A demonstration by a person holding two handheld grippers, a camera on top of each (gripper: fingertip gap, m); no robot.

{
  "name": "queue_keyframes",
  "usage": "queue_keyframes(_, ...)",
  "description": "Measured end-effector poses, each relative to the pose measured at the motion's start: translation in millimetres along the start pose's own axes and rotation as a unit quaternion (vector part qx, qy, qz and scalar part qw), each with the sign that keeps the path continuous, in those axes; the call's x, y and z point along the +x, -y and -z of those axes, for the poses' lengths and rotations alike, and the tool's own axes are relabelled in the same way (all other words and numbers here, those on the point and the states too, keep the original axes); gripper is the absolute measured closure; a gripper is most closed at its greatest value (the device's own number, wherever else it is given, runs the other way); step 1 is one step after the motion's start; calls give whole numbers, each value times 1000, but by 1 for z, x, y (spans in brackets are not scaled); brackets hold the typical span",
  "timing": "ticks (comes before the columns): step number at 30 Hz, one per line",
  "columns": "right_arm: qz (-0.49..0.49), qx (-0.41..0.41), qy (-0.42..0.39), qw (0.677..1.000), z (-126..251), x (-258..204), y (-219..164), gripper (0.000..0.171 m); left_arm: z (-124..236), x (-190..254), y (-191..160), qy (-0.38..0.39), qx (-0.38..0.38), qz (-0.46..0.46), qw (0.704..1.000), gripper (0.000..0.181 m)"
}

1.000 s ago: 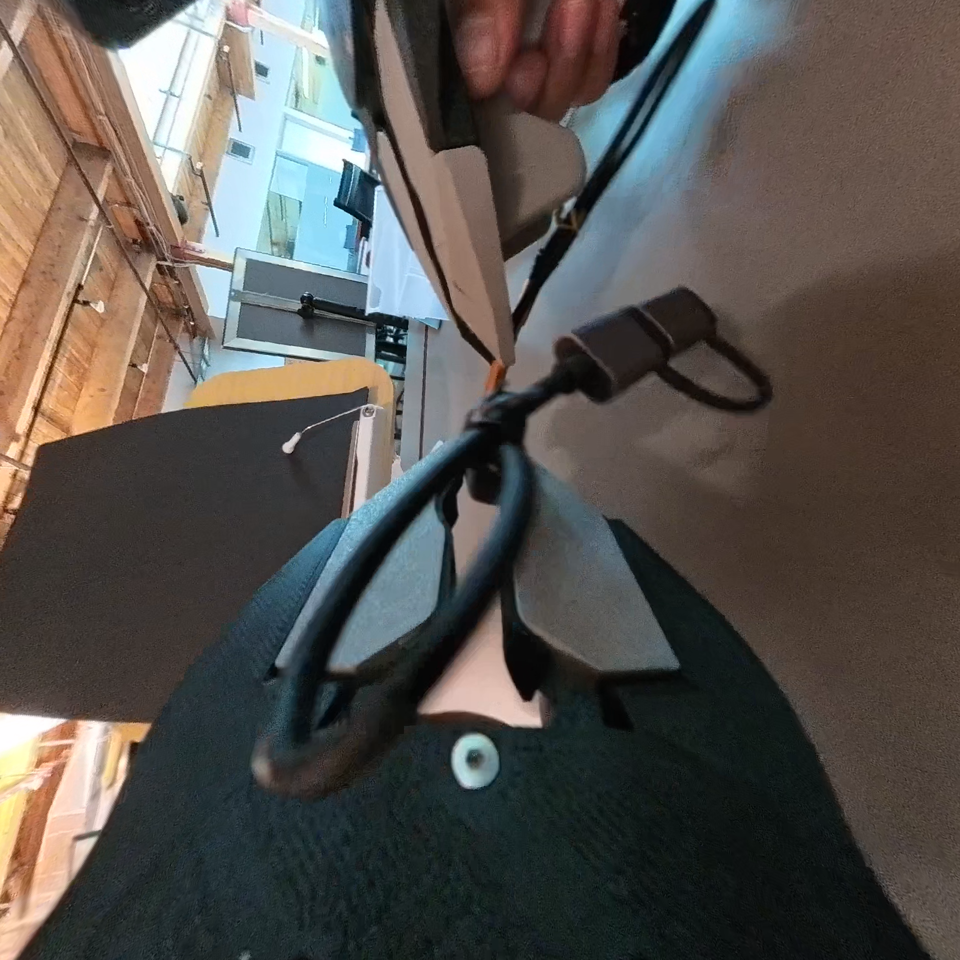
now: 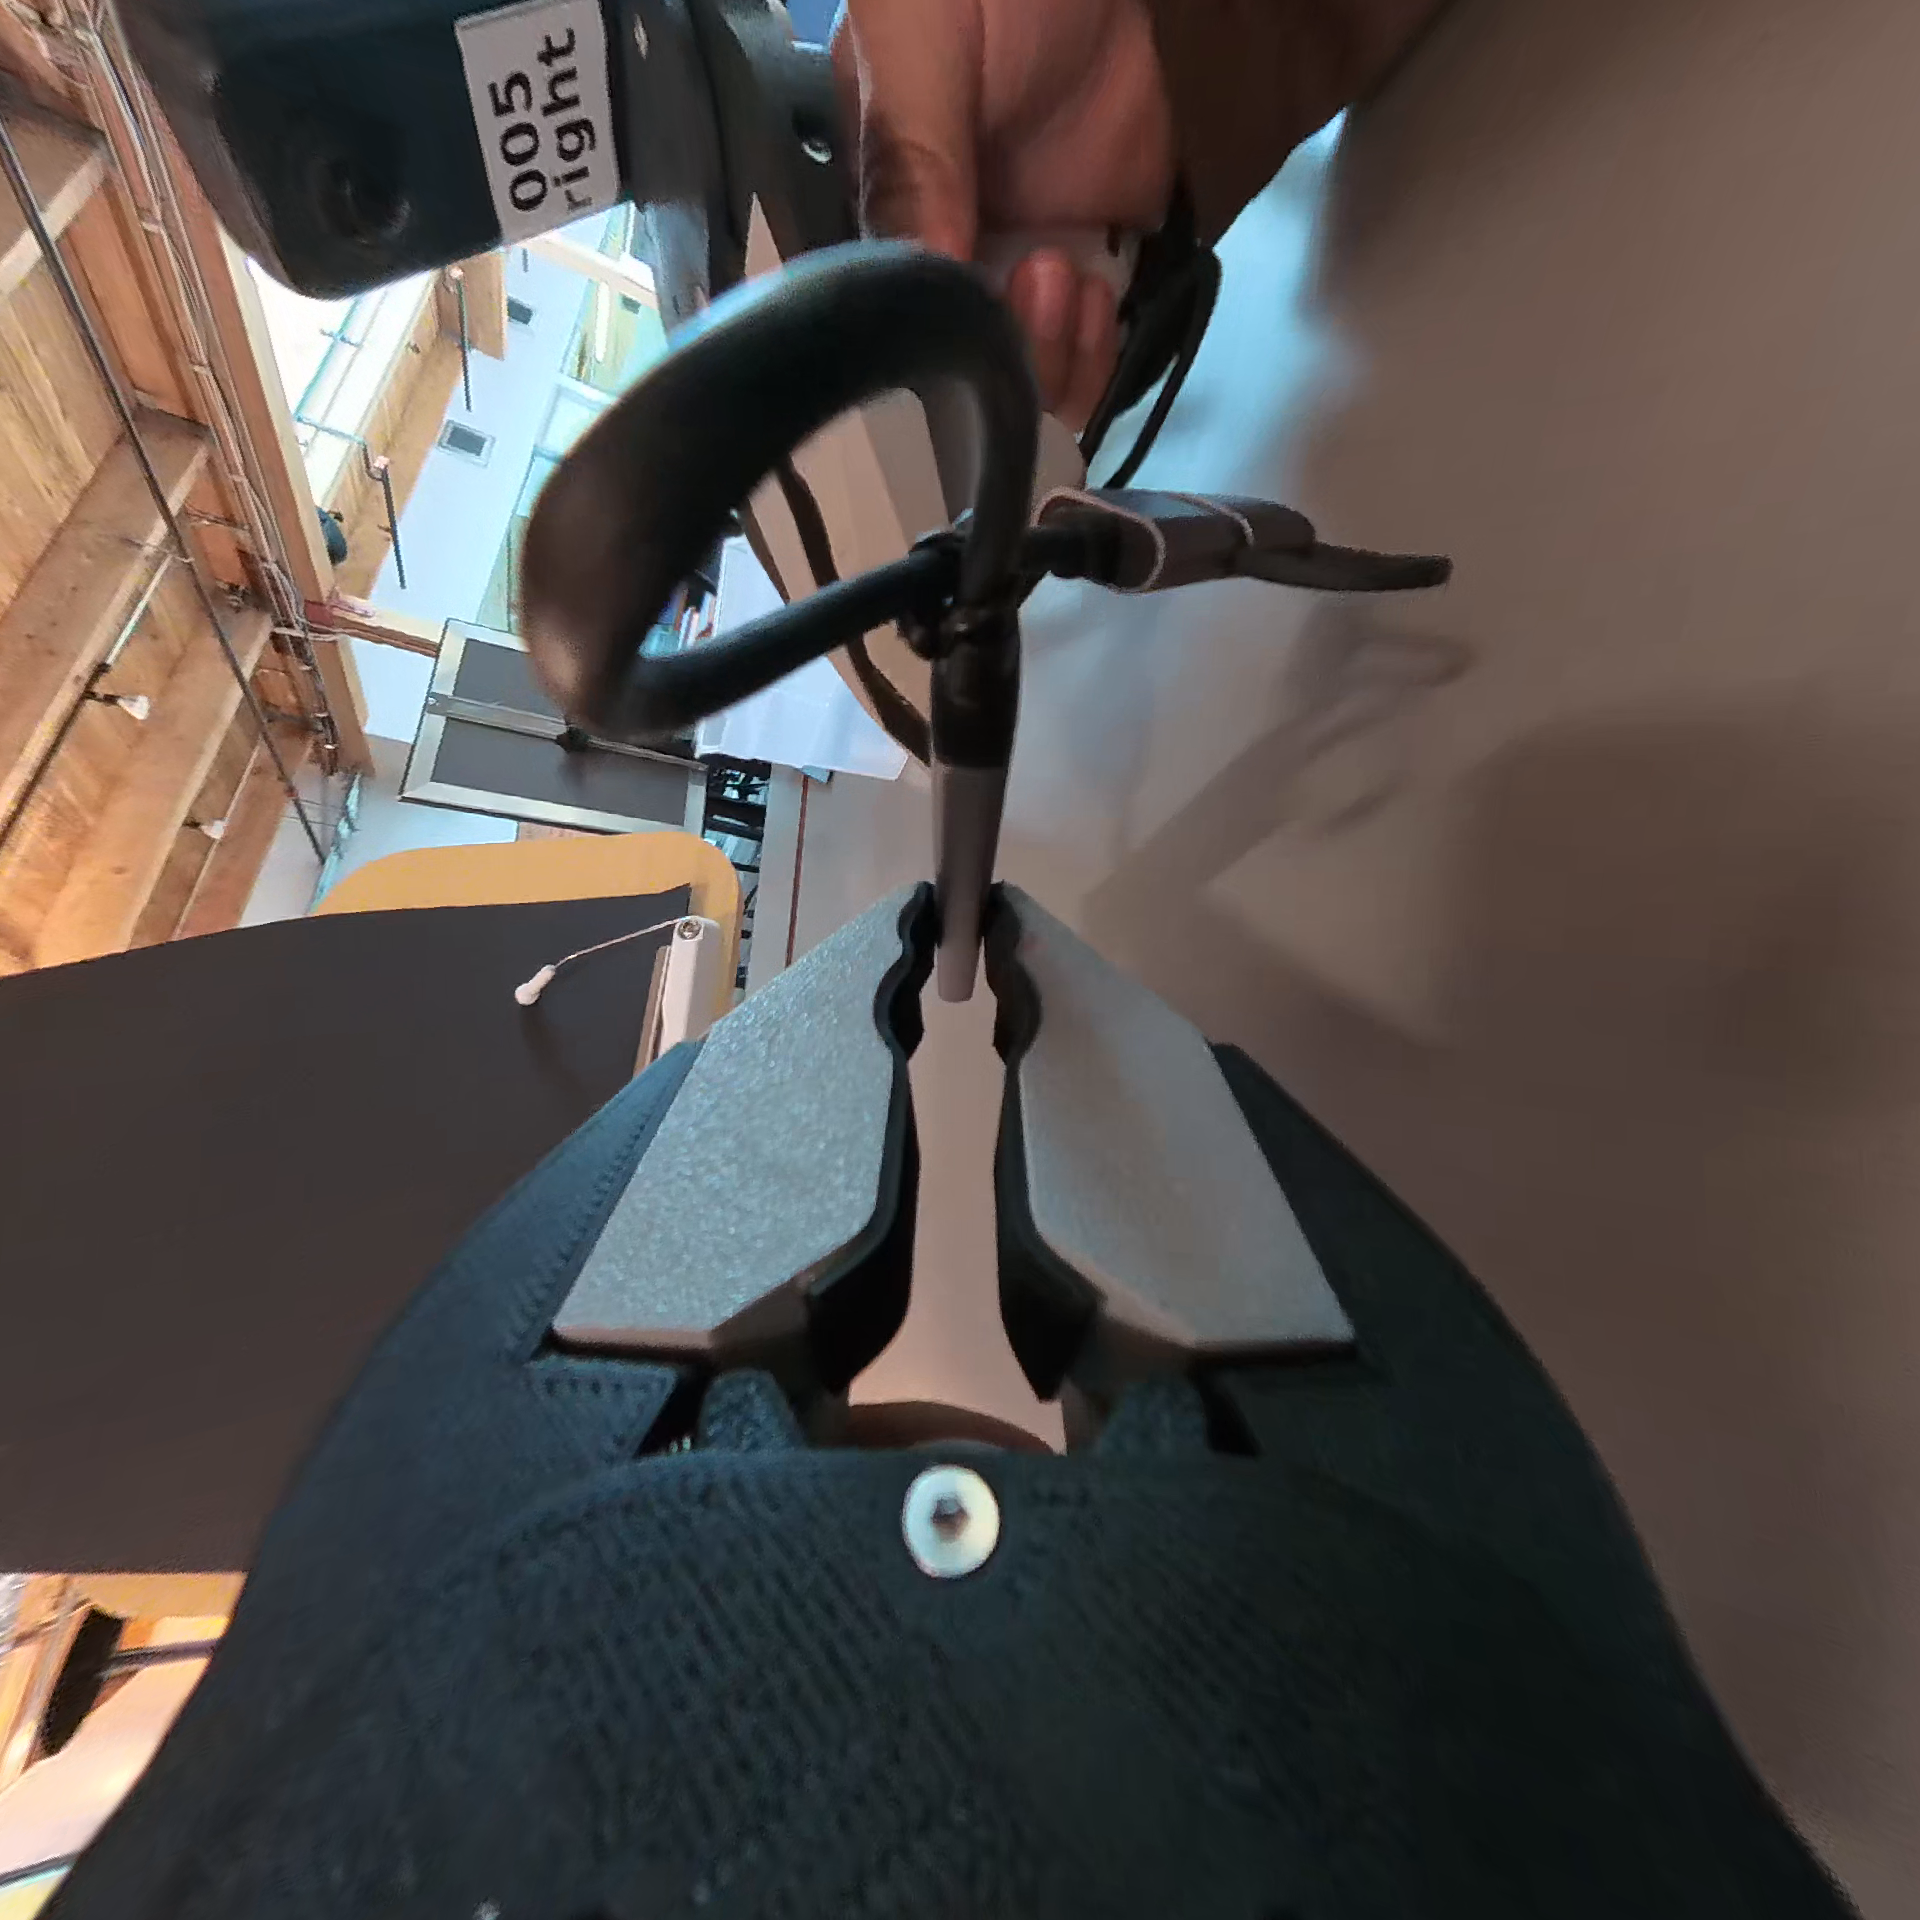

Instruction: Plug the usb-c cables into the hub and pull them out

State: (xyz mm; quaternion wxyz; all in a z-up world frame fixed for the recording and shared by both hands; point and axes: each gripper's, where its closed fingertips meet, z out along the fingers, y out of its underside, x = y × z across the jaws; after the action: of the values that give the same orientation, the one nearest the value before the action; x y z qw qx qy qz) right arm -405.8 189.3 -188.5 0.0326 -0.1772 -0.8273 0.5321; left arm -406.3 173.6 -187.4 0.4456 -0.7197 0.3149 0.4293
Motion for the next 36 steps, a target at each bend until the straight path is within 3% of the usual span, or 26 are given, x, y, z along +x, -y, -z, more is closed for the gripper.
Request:
queue_keyframes(17, -12, 2, -1, 1000, 0, 2, -1, 165, -5, 2, -2, -7, -1, 44, 999, 175)
queue_keyframes(25, -55, 71, -24, 996, 5, 15, 21, 164, -7, -21, -10, 22, 4, 119, 993, 174)
queue_keyframes(27, -70, 90, -27, 993, 11, 20, 28, 163, -7, -30, -11, 15, 35, 192, 981, 175)
queue_keyframes(30, -79, 105, -58, 990, 32, 29, 37, 139, -4, -34, -21, 0, 49, 271, 961, 175)
queue_keyframes(32, -67, 115, -88, 987, 54, 31, 46, 139, 0, -38, -25, -17, 68, 331, 941, 175)
queue_keyframes(34, -48, 127, -128, 983, 77, 30, 57, 139, 6, -49, -24, -31, 105, 409, 906, 174)
queue_keyframes(36, -32, 134, -144, 980, 91, 23, 67, 136, 11, -56, -20, -73, 149, 500, 850, 174)
